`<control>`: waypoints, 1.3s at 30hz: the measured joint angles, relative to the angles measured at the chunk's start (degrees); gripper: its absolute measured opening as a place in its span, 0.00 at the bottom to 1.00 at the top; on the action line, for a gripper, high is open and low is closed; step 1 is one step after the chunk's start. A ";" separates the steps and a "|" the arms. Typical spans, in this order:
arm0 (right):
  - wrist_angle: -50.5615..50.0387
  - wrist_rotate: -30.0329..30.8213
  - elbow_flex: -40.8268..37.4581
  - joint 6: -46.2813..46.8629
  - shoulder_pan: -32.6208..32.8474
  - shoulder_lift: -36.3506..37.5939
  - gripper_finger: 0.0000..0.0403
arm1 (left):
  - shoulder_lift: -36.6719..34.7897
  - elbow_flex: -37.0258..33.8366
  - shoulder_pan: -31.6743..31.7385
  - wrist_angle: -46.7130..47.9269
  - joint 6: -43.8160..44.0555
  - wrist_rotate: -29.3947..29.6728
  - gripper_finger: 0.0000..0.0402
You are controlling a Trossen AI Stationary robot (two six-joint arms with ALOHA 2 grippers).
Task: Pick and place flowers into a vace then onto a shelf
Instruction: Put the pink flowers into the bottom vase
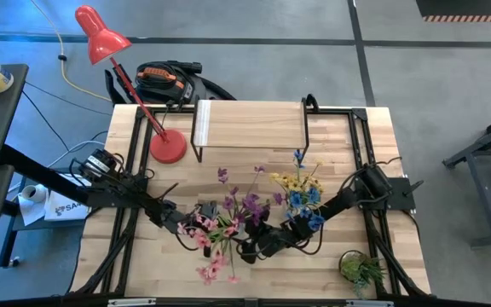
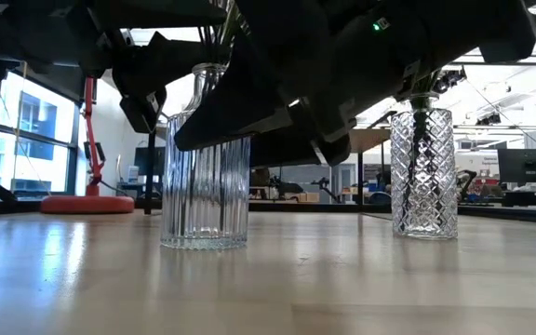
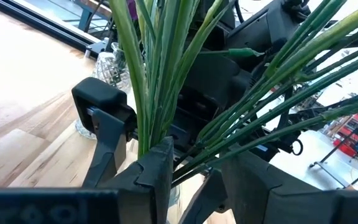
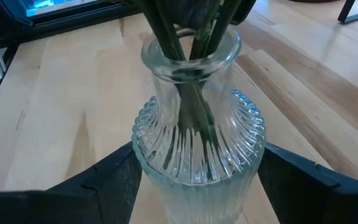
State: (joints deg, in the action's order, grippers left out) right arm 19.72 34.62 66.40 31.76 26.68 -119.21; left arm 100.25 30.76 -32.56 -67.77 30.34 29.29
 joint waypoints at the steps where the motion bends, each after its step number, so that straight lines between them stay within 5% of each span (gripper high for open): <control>1: -0.45 0.04 0.03 -0.11 0.00 0.04 0.71 | 0.00 0.00 0.00 0.00 0.05 -0.01 0.41; 19: -3.19 -0.68 0.10 -1.25 -0.09 0.06 0.68 | -0.17 0.02 -2.19 4.15 9.03 -1.55 0.41; 28: -3.40 -1.10 0.08 -2.05 0.02 0.05 0.68 | -0.09 -0.04 -4.88 4.77 11.14 2.50 0.42; 39: -4.01 0.46 -0.09 -1.49 -0.19 0.05 0.68 | -0.23 -0.02 -5.05 19.49 22.67 -5.37 0.67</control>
State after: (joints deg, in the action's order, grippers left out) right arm 15.71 35.08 66.30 30.27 26.49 -119.15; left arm 100.02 30.74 -37.61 -48.27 53.01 23.92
